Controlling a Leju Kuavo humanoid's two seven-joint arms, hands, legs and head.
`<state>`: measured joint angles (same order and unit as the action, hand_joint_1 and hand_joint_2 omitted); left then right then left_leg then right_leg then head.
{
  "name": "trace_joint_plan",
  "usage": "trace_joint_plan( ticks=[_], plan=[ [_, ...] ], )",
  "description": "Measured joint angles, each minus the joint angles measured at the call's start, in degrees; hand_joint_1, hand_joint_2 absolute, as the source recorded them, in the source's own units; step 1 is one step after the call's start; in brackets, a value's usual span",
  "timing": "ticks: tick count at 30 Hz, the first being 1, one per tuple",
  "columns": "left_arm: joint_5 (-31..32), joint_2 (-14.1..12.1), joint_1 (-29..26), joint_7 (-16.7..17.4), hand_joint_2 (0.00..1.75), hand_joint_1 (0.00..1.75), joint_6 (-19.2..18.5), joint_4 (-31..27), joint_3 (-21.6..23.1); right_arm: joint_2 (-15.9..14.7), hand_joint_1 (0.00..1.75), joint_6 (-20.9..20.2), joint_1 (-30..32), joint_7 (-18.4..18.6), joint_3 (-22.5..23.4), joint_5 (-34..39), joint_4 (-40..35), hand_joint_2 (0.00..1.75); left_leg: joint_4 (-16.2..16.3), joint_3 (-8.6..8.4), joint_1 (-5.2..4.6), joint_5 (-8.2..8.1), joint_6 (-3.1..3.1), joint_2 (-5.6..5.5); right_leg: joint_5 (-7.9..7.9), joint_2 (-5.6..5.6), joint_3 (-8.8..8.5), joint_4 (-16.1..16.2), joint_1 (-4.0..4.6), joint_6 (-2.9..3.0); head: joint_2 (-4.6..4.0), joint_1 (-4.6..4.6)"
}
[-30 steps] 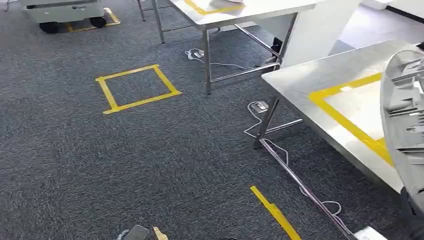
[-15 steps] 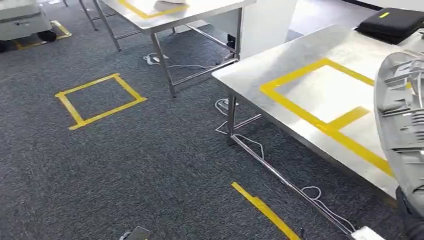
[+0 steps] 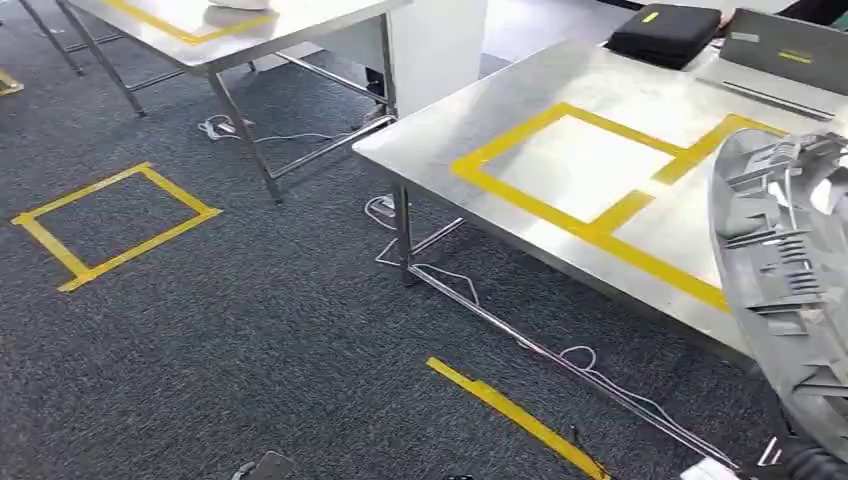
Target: Take the parts from the cabinet and place them on the table.
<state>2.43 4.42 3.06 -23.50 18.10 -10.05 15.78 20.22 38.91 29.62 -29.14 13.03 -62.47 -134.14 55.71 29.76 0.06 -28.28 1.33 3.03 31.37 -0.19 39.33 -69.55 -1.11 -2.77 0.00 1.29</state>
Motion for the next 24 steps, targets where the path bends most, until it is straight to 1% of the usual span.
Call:
trace_joint_plan(
  ticks=[1, 2, 3, 4, 6, 7, 8, 9, 10, 11, 12, 13, 14, 15, 16, 17, 18, 19, 20, 21, 22, 23, 24],
  plan=[
    [0.0, 0.1, 0.0, 0.0, 1.75, 0.00, 0.0, 0.0, -0.1, 0.0, 1.75, 0.0, 0.0, 0.0, 0.0, 0.0, 0.0, 1.75, 0.0, -0.32, 0.10, -0.27, -0.30, 0.58, -2.62, -0.96, -3.34, 6.0, -0.16, -0.10, 0.00, -0.02],
    [0.0, 0.1, 0.0, 0.0, 1.75, 0.00, 0.0, 0.0, -0.1, 0.0, 1.75, 0.0, 0.0, 0.0, -0.1, 0.0, 0.0, 1.75, 0.2, -0.64, 0.10, -0.56, -0.62, 1.10, -4.01, -3.12, -6.23, 11.0, -0.19, -0.31, 0.00, 0.04],
    [0.0, 0.0, 0.0, 0.0, 1.75, 0.00, 0.0, 0.0, -0.2, 0.0, 1.75, 0.0, -0.1, 0.0, -0.2, 0.0, 0.1, 1.75, 0.5, -0.55, -0.39, -1.00, -1.14, 1.55, -3.13, -3.64, -7.44, 12.1, 0.41, 0.14, 0.00, 0.07],
    [0.0, 0.0, 0.1, 0.0, 1.75, 0.00, 0.0, 0.0, -0.2, 0.0, 1.75, 0.0, 0.1, 0.0, -0.4, 0.0, 0.1, 1.75, 0.6, -0.65, -0.40, -1.03, -1.29, 1.85, -3.29, -2.86, -7.18, 12.1, 0.33, 0.81, 0.00, -0.22],
    [0.0, 0.0, 0.2, 0.0, 1.75, 0.00, 0.0, 0.0, -0.3, 0.0, 1.75, 0.0, 0.2, 0.0, -0.4, 0.2, 0.1, 1.75, 0.6, -0.95, -0.27, -1.08, -1.49, 2.53, -3.09, -2.03, -6.87, 11.8, 0.56, 1.34, 0.00, -0.15],
    [0.0, 0.0, 0.3, 0.0, 1.75, 0.00, 0.0, 0.0, -0.3, 0.0, 1.75, 0.0, 0.2, -0.3, -0.4, 0.5, 0.2, 1.75, 0.6, -1.08, -0.17, -1.39, -1.91, 2.89, -3.08, -1.58, -6.94, 11.9, 0.48, 1.80, 0.00, -0.11],
    [0.0, 0.0, 0.4, 0.0, 1.75, 0.00, 0.0, 0.0, -0.3, 0.0, 1.75, 0.0, 0.2, -0.7, -0.3, 0.8, 0.2, 1.75, 1.2, -1.04, 0.08, -1.98, -2.47, 1.23, -3.14, -1.28, -7.18, 12.1, 0.19, 2.26, 0.00, -0.18],
    [0.1, 0.0, 0.5, 0.0, 1.75, 0.00, 0.0, 0.0, -0.3, 0.0, 1.75, 0.0, 0.0, -0.9, -0.4, 1.0, 0.3, 1.75, 3.2, -0.12, 0.20, -3.40, -2.56, -1.22, -2.97, -1.04, -7.30, 12.1, 0.18, 2.66, 0.00, -0.35],
    [0.1, 0.0, 0.4, 0.0, 1.75, 0.00, 0.0, 0.0, -0.3, 0.0, 1.75, 0.0, -0.2, -1.2, -0.4, 1.1, 0.5, 1.75, 7.5, 1.95, 0.20, -5.71, -2.57, -2.31, -2.71, -0.77, -7.39, 12.1, 0.19, 3.10, 0.00, -0.42],
    [0.1, 0.0, 0.3, 0.0, 1.75, 0.00, 0.0, 0.0, -0.3, 0.0, 1.75, 0.0, -0.2, -1.5, -0.4, 1.2, 0.8, 1.75, 12.2, 4.33, 0.20, -7.76, -2.59, -2.63, -2.56, -0.50, -7.49, 12.1, 0.25, 3.34, 0.00, -0.44],
    [0.2, 0.0, 0.1, 0.0, 1.75, 0.00, 0.0, 0.0, -0.3, 0.0, 1.75, 0.0, -0.2, -1.6, -0.4, 1.4, 1.0, 1.75, 17.8, 7.36, 0.19, -9.51, -2.58, -2.66, -2.33, -0.07, -7.66, 12.1, 0.38, 3.54, 0.00, -0.42],
    [0.2, 0.0, 0.0, 0.0, 1.75, 0.00, 0.0, 0.0, -0.3, 0.0, 1.75, 0.0, -0.2, -1.7, -0.4, 1.4, 1.2, 1.75, 20.1, 8.86, 0.19, -9.67, -2.51, -2.67, -2.20, 0.26, -7.84, 12.1, 0.46, 3.60, 0.00, -0.42],
    [0.2, 0.0, -0.1, 0.0, 1.75, 0.00, 0.0, 0.0, -0.3, 0.0, 1.75, 0.0, -0.2, -1.8, -0.3, 1.6, 1.5, 1.75, 19.9, 9.39, 0.19, -7.90, -2.28, -2.70, -1.88, 0.79, -8.33, 12.1, 0.56, 3.56, 0.00, -0.39],
    [0.2, 0.0, -0.1, 0.0, 1.75, 0.00, 0.0, 0.0, -0.3, 0.0, 1.75, 0.0, -0.2, -1.9, -0.3, 1.7, 1.7, 1.75, 17.2, 8.53, 0.16, -5.21, -2.02, -2.72, -1.56, 1.11, -8.83, 12.1, 0.60, 3.50, 0.00, -0.44],
    [0.2, 0.0, -0.1, 0.0, 1.75, 0.00, 0.0, 0.0, -0.3, 0.0, 1.75, 0.0, -0.2, -1.9, -0.3, 1.7, 1.8, 1.75, 12.7, 6.77, 0.08, -2.02, -1.64, -2.76, -1.21, 1.35, -9.45, 12.1, 0.62, 3.40, 0.00, -0.42],
    [0.3, 0.0, -0.1, 0.0, 1.75, 0.00, 0.1, 0.0, -0.3, 0.0, 1.75, 0.0, -0.1, -1.9, -0.3, 1.7, 2.0, 1.75, 7.4, 4.59, -0.10, 1.10, -1.16, -2.85, -0.79, 1.54, -10.11, 12.1, 0.62, 3.27, 0.00, -0.39],
    [0.4, -0.2, -0.2, 0.0, 1.75, 0.00, 0.1, 0.0, -0.3, 0.0, 1.75, 0.0, -0.2, -1.9, -0.3, 1.7, 2.1, 1.75, 4.4, 3.27, -0.43, 1.70, -0.59, -3.07, -0.39, 1.69, -9.79, 12.2, 0.59, 3.05, 0.00, -0.40],
    [0.5, -0.2, 0.0, 0.0, 1.75, 0.00, 0.1, 0.0, -0.3, 0.0, 1.75, 0.0, -0.2, -1.9, -0.3, 1.7, 2.3, 1.75, 2.2, 2.19, -0.51, 0.20, -0.35, -3.05, 0.11, 1.98, -9.91, 12.1, 0.82, 2.44, 0.00, -0.44],
    [0.5, -0.3, 0.1, 0.1, 1.75, 0.00, 0.1, 0.0, -0.3, 0.0, 1.75, 0.0, -0.1, -2.0, -0.3, 1.7, 2.4, 1.75, 2.4, 2.19, -0.65, -0.31, -0.39, -2.97, 0.14, 1.92, -9.81, 12.5, 0.66, 2.05, 0.00, -0.48],
    [0.5, -0.3, 0.0, 0.1, 1.75, 0.00, 0.1, 0.0, -0.4, 0.0, 1.75, 0.0, -0.1, -1.9, -0.3, 1.7, 2.4, 1.75, 1.5, 2.14, -0.70, -0.33, 0.04, -3.02, -0.55, 1.86, -10.89, 11.8, 0.58, 1.50, 0.00, -0.46],
    [0.5, -0.2, 0.0, 0.1, 1.75, 0.00, 0.2, 0.0, -0.4, 0.0, 1.75, 0.0, 0.0, -1.9, -0.3, 1.7, 2.5, 1.75, 1.2, 1.67, -0.68, -0.44, 0.42, -2.96, -0.56, 1.81, -11.25, 12.4, 0.57, 1.01, 0.00, -0.52],
    [0.5, -0.1, -0.1, 0.1, 1.75, 0.00, 0.2, 0.0, -0.4, 0.0, 1.75, 0.0, -0.1, -1.8, -0.3, 1.6, 2.5, 1.75, 0.6, 0.47, -0.31, -0.20, 0.62, -3.12, 0.32, 1.64, -10.78, 12.3, 0.48, 0.81, 0.00, -0.55],
    [0.6, -0.1, -0.1, 0.1, 1.75, 0.00, 0.2, 0.0, -0.4, 0.0, 1.75, 0.0, 0.0, -1.8, -0.3, 1.5, 2.6, 1.75, 0.4, -0.42, -0.29, -0.41, 0.86, -3.07, 0.38, 1.17, -10.40, 10.1, 0.50, 0.81, -0.04, -0.11]
  ],
)
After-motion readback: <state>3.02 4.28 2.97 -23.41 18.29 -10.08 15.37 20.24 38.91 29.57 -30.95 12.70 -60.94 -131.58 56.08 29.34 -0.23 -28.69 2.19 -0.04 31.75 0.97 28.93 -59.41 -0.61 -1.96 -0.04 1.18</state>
